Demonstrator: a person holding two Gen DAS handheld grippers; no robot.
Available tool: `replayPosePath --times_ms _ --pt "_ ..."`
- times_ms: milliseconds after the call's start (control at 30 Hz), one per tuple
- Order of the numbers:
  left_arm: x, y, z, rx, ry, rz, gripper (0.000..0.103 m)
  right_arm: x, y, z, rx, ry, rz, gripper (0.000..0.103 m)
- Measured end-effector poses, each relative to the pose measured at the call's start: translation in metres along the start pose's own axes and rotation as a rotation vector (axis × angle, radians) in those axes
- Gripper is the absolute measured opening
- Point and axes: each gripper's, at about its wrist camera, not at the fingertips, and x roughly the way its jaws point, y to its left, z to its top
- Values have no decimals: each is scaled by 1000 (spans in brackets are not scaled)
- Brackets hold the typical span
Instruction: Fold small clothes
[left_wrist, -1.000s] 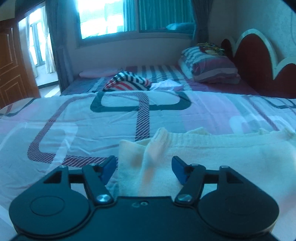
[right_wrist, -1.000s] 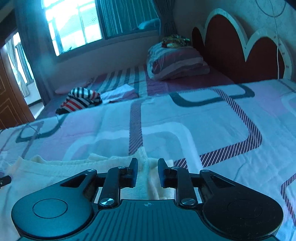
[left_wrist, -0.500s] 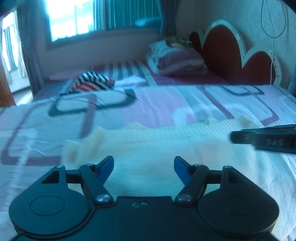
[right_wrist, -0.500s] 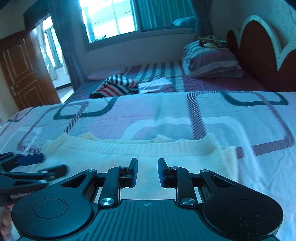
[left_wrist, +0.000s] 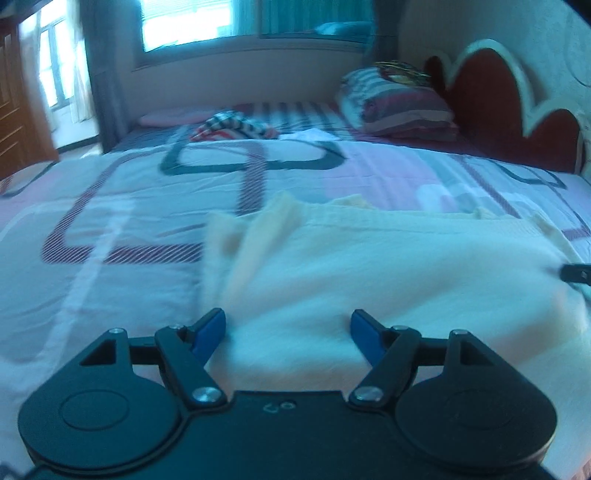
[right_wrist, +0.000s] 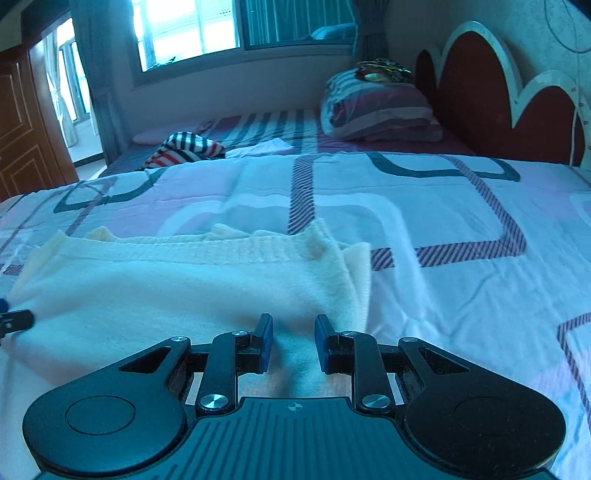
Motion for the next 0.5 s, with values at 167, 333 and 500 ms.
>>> replayPosePath --times_ms 167,333,500 --pt "-26 -10 -3 -12 -21 -28 67 -29 20 -1 -2 -36 101 23" --pt "-38 -38 -13 31 -3 -94 68 -44 70 -16 -35 0 209 23" --pt "-31 -47 -29 88 21 -61 69 -48 95 -39 -66 45 217 23"
